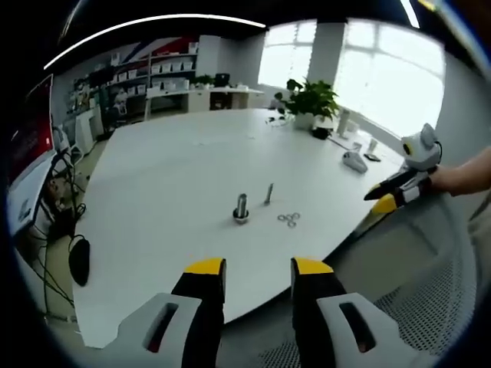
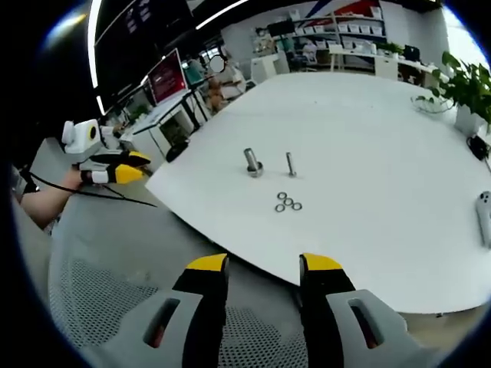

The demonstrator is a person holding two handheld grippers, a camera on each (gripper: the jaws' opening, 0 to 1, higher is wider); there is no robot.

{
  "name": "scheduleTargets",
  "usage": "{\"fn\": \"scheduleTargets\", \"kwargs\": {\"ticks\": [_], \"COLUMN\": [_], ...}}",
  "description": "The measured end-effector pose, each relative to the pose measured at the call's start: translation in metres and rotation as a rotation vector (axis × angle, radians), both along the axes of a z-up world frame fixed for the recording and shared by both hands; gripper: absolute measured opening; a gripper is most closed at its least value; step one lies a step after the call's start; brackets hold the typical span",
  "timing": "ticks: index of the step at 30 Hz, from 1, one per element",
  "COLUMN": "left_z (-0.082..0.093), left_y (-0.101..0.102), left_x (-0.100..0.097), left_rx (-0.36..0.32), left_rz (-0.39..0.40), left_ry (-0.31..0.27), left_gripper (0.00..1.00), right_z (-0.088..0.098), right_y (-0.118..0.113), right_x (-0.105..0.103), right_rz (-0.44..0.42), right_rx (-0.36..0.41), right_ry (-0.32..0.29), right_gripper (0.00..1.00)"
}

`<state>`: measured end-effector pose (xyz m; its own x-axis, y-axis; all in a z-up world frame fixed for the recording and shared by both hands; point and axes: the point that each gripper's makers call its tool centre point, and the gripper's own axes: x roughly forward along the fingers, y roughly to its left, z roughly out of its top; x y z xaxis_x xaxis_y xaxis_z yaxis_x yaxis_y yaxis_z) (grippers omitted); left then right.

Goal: Place the washer onto the threaded stud by aligning its center hole with the stud, sliding it down to the base, and recovering from edge contact or off-axis alignment until the washer reaches the visible bottom stop.

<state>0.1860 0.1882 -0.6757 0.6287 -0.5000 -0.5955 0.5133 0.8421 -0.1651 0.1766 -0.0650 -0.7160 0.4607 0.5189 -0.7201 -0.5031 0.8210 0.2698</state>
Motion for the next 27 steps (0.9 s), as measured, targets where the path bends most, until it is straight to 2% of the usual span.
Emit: {"fn": "scheduleTargets", "kwargs": {"ticks": [6,9,13,22,24,26,27], "left_z": [0.003,-0.002,0.002,0.002,0.001,0.000,0.000], "left_y": [-0.004,-0.006,-0.007,-0.011,-0.012,-0.013,-0.013], "left_x": [-0.001,-0.003,-0.002,-0.006,-0.007,-0.008,-0.009], "left_rx": [-0.036,-0.036,-0.061,-0.071,-0.069,-0.066,-0.067], "left_rz": [-0.008,-0.022,-0.018,-0.047,-0.053,-0.064,-0.067], "left_ry": [0.001,0.025,0.012,0.016,0.022,0.029,0.031], "left_gripper": [0.32,0.32,0.32,0.32,0.32,0.32,0.32], "right_z": [-0.001,-0.002,-0.005,-0.011,-0.009,-0.001,0.000], "right_y": [-0.004,-0.005,-0.006,-0.009,-0.008,-0.002,-0.003], "right_x": [0.002,0.002,-0.001,-0.007,-0.007,-0.003,-0.003], "right_rz": [-0.024,-0.031,-0.019,0.010,0.012,0.024,0.021], "right_rx": [-0.009,-0.014,-0.032,-0.097,-0.101,-0.075,-0.086], "right_ry": [0.000,0.008,0.023,0.046,0.038,-0.010,-0.005], "right_gripper": [0.38,0.37,0.37,0.39,0.41,0.43,0.43]}}
